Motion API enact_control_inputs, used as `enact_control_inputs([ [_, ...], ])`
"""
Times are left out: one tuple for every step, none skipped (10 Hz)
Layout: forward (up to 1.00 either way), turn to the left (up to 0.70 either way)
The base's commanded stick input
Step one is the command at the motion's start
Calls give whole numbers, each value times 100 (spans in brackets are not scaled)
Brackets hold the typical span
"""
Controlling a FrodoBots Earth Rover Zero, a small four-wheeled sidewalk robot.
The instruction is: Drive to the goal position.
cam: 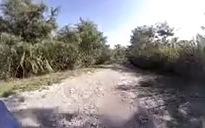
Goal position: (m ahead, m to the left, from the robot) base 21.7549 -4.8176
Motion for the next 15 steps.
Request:
enact_control_inputs([
  [70, 0],
  [70, 0],
  [70, 0],
  [70, 0],
  [70, 0],
  [70, 0],
  [70, 0],
  [70, 0],
  [70, 0],
  [70, 0],
  [70, 0],
  [70, 0],
  [70, 0],
  [70, 0],
  [70, 0],
])
